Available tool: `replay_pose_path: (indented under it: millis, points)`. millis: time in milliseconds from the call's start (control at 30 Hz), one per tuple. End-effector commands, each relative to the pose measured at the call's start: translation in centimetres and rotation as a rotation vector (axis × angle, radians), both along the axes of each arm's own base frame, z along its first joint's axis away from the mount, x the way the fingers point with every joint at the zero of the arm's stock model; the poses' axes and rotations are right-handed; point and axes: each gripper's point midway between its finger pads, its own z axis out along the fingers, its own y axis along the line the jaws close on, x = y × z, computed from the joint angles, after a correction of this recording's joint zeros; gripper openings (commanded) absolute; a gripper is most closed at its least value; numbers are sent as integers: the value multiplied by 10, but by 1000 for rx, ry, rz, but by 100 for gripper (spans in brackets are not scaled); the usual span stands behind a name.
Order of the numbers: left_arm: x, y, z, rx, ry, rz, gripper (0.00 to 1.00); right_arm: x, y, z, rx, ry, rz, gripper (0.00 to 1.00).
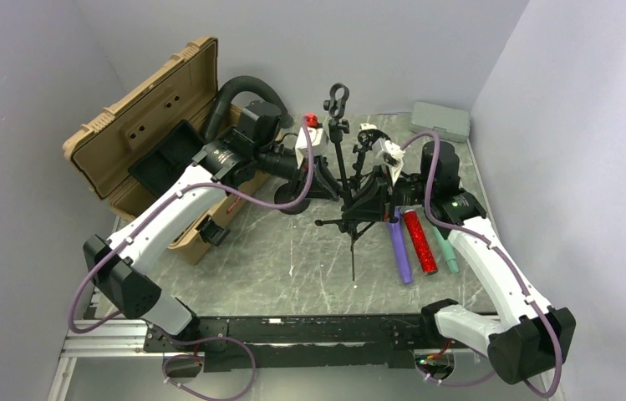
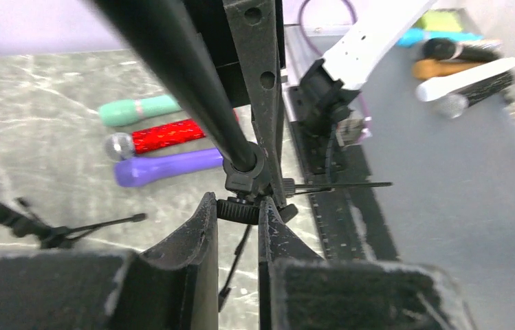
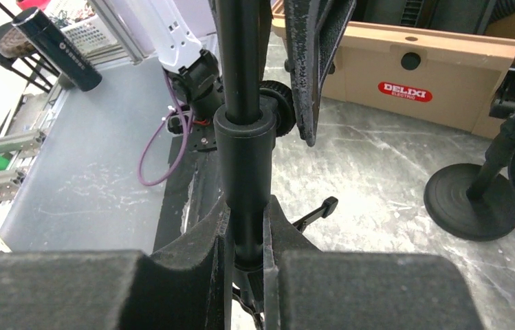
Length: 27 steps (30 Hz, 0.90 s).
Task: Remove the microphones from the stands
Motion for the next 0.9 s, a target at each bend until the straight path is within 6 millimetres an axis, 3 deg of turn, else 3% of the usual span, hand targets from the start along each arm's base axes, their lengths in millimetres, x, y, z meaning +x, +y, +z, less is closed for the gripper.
replay_pose_path:
  millis: [0,200,367,533,733,833,867]
  points:
    - [-63,5,29,-53,264,-307,0,19,-1,23,12,-183,-72,0]
    - [-61,12,36,-97,343,-346,0,19,-2,22,6,-192,-78,0]
    - [-59,25,40,-138,375,-369,16,17,-3,20,1,-200,-83,0]
    - [-51,28,40,-95,432,-384,22,18,-3,19,0,-197,-87,0]
    - [-33,26,40,-115,466,-332,54,20,-4,16,-9,-189,-99,0]
    - [-27,28,42,-134,467,-299,80,22,-4,17,-12,-187,-105,0]
    - [-25,29,42,-138,470,-288,94,22,-4,17,-11,-187,-104,0]
